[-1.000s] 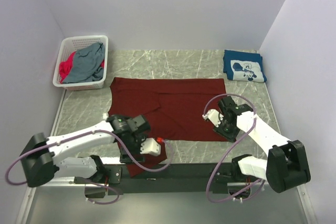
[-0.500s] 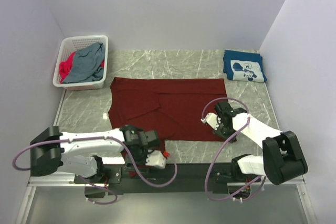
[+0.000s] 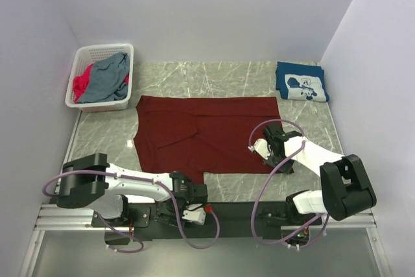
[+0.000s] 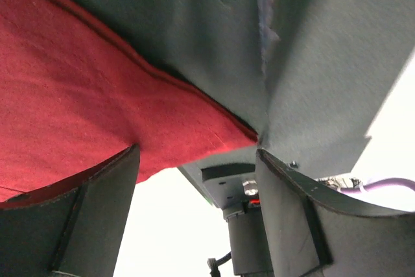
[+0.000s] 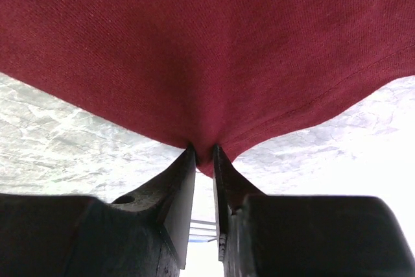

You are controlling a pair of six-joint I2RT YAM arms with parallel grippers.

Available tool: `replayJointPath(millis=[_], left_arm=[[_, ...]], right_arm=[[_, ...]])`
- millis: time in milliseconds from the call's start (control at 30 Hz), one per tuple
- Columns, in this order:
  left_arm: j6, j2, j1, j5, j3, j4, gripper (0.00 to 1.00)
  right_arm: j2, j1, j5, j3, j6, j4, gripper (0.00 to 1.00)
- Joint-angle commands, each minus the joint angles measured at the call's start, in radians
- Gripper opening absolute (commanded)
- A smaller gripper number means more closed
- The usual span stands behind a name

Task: Fold and stack the t-shirts
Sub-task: Fold the tshirt

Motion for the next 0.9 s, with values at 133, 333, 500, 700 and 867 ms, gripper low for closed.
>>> replayJointPath(millis=[133, 333, 500, 700, 867], left_arm=[[-0.086, 0.073, -0.019, -0.114, 0.028, 0.067, 0.72], [-0.080, 0.087, -0.027, -0.116, 0.026, 0.086, 0.53], [-0.077, 0.021, -0.027, -0.088, 0.034, 0.055, 0.03], [-0.066, -0.099, 0.031, -0.042, 0.075, -0.022, 0.01], [-0.008, -0.206, 0.157, 0.044, 0.149, -0.092, 0.01]], right_arm=[[0.038, 0.003, -0.023, -0.005, 0.018, 0.066, 0.22], [0.047, 0.004, -0.033, -0.003, 0.014, 0.074, 0.19], [0.038, 0.003, -0.046, 0.012, 0.011, 0.068, 0.08], [-0.014, 0.001, -0.066, 0.031, -0.006, 0.020, 0.00], [-0.090, 0.001, -0.072, 0.041, -0.025, -0.037, 0.00]])
